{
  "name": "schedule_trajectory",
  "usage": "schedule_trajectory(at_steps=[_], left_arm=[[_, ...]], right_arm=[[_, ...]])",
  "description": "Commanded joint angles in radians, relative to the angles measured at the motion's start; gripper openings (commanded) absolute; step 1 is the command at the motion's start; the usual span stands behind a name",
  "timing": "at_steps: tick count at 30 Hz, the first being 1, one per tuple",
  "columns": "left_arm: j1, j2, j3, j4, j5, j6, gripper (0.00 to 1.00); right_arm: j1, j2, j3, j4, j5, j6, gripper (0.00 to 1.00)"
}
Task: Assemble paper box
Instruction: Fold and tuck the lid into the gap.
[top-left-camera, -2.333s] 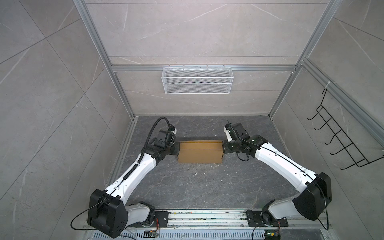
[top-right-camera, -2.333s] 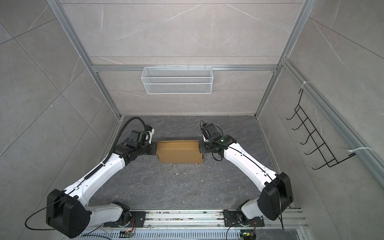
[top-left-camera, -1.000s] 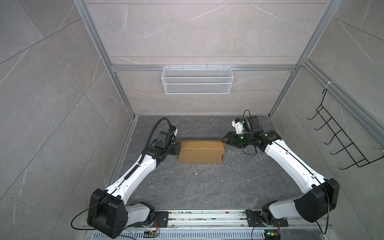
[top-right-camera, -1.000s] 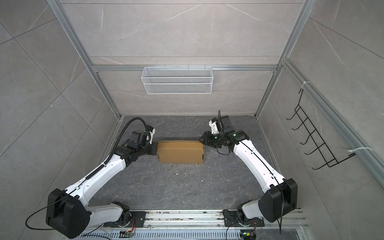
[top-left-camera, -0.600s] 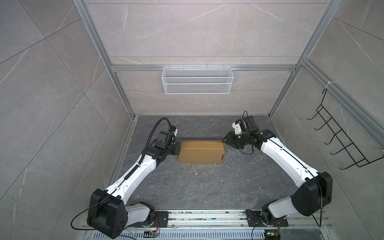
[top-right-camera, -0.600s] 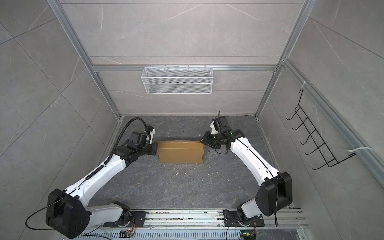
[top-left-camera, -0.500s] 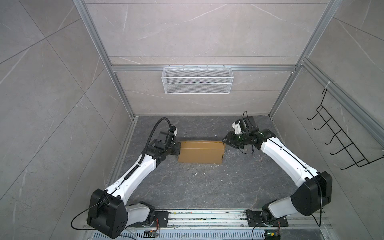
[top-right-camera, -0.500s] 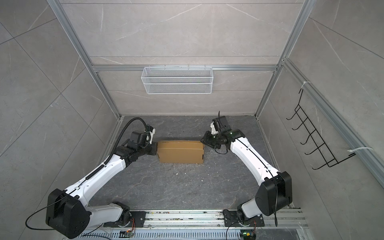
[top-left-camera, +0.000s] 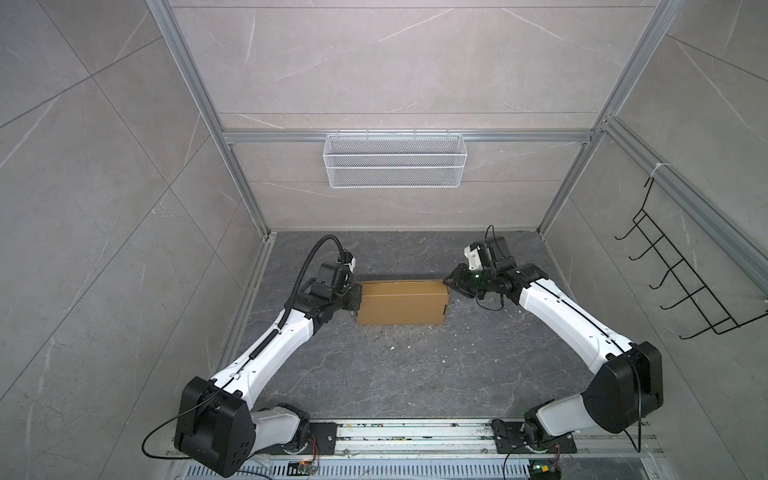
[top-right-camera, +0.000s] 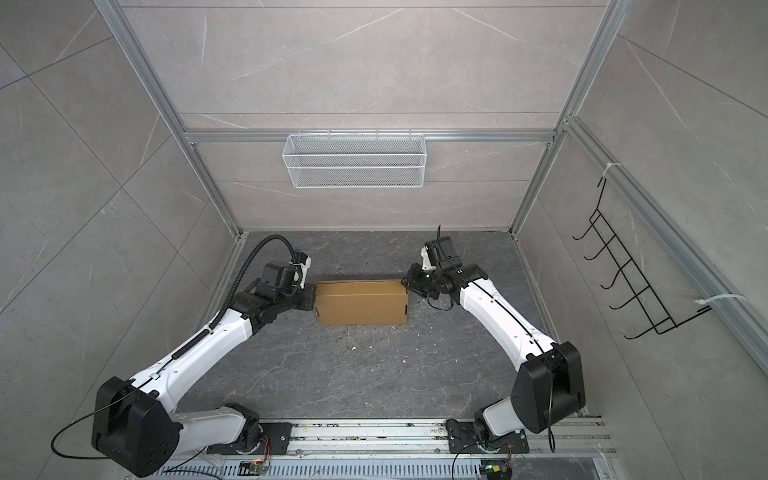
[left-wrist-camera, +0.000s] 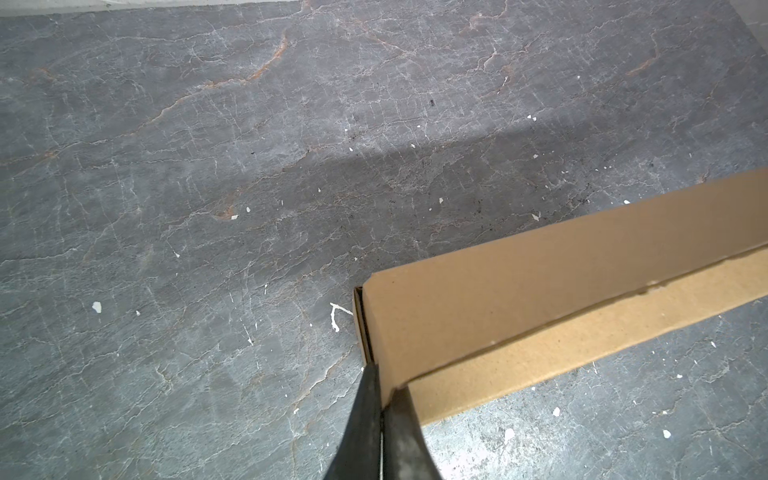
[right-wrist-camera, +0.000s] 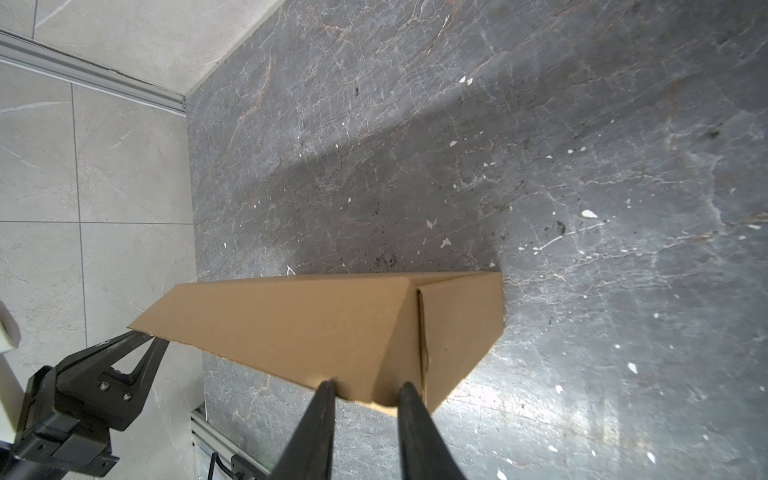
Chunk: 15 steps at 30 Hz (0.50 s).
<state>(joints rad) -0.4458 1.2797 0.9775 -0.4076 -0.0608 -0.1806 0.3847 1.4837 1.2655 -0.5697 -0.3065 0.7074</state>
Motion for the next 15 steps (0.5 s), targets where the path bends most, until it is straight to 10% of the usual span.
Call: schedule_trajectory(at_steps=[1,15], left_arm=[[-0.018,0.063,-0.059,-0.259,-0.004,0.036,0.0],[-0.033,0.066,-0.065,-0.253,-0.03,0.051,0.0]], right_arm=[[-0.001,0.025,0.006,-0.037,-0.002,-0.012,0.31],[-0.02,0.11,0.101,-0.06,-0.073,-0.008,0.43]])
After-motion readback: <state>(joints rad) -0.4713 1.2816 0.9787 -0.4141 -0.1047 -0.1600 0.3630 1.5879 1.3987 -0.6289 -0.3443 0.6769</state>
